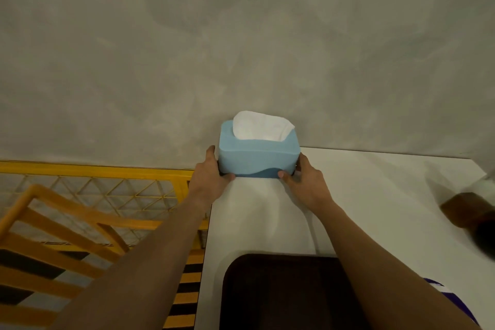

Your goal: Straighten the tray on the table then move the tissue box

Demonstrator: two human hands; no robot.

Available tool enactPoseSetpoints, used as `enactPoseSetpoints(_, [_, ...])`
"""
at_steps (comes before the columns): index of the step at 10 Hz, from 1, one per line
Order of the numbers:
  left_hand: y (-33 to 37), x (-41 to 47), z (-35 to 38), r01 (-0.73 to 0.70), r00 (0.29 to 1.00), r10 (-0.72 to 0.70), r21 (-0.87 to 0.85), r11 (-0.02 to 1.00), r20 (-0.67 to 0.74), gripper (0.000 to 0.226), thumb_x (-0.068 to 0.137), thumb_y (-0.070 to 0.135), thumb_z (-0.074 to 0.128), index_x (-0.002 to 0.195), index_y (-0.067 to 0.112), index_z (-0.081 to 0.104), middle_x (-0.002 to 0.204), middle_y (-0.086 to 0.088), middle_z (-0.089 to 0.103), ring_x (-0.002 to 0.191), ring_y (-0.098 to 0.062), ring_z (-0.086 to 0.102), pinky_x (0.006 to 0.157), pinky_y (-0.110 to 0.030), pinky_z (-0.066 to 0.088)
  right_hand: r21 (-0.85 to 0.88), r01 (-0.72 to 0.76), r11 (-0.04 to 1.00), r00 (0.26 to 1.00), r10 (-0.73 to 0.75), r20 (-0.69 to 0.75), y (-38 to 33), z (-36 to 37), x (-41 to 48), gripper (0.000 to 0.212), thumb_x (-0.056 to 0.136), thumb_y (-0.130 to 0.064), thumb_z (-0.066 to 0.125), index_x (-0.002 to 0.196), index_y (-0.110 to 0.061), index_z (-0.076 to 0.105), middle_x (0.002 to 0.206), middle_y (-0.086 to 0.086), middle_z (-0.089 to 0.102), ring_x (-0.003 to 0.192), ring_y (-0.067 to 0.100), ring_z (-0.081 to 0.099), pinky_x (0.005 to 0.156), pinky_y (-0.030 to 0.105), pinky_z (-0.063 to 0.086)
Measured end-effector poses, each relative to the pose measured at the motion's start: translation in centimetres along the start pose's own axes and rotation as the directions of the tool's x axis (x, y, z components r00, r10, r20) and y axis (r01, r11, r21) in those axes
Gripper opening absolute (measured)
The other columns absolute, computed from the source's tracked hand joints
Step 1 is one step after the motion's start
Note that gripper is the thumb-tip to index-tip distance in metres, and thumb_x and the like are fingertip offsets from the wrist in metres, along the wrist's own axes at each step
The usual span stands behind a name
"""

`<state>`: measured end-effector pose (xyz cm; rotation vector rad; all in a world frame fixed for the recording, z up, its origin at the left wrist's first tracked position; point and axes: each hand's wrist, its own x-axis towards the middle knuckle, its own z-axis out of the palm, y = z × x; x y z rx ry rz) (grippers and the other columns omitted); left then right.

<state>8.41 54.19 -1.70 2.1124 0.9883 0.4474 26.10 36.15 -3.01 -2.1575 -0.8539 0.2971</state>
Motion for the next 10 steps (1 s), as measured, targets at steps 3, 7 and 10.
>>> enactPoseSetpoints(3, [-0.6, 0.9, 0.7, -0.005, 1.0, 0.005, -0.028, 1.0, -0.009, 0.088, 0.084, 0.021, 0.079, 0.153, 0.008, 0.027, 0.125, -0.019, 0.068, 0.116, -0.039, 0.063, 0.092, -0.045, 0.052, -0.035, 0.049, 0.998, 0.999, -0.05, -0.002, 0.6, 0.3, 0.4, 0.053, 0.096, -0.042, 0.064, 0.139, -0.016, 0.048, 0.115, 0.006, 0.068, 0.089, 0.018, 0.058, 0.074, 0.029, 0.045])
enactPoseSetpoints(7, [-0.9, 0.8, 1.2, -0.008, 1.0, 0.007, -0.031, 1.0, -0.019, 0.087, 0.089, 0.022, 0.074, 0.155, 0.006, 0.02, 0.129, -0.017, 0.067, 0.117, -0.038, 0.062, 0.09, -0.045, 0.051, -0.045, 0.026, 0.999, 1.0, -0.025, 0.014, 0.5, 0.3, 0.4, 0.056, 0.097, -0.044, 0.06, 0.142, -0.017, 0.042, 0.12, 0.007, 0.065, 0.107, 0.028, 0.06, 0.085, 0.041, 0.052])
enactPoseSetpoints(10, [1.0, -1.1, -1.4, -0.117, 0.993, 0.118, -0.032, 0.993, 0.028, 0.097, 0.088, 0.043, 0.072, 0.16, 0.015, 0.013, 0.156, -0.013, 0.039, 0.138, -0.031, 0.042, 0.109, -0.042, 0.039, -0.156, -0.037, 0.987, 0.995, 0.05, 0.082, -1.3, -3.2, -0.9, 0.092, 0.094, -0.06, 0.057, 0.16, -0.011, 0.015, 0.158, 0.012, 0.039, 0.141, 0.033, 0.041, 0.109, 0.039, 0.035])
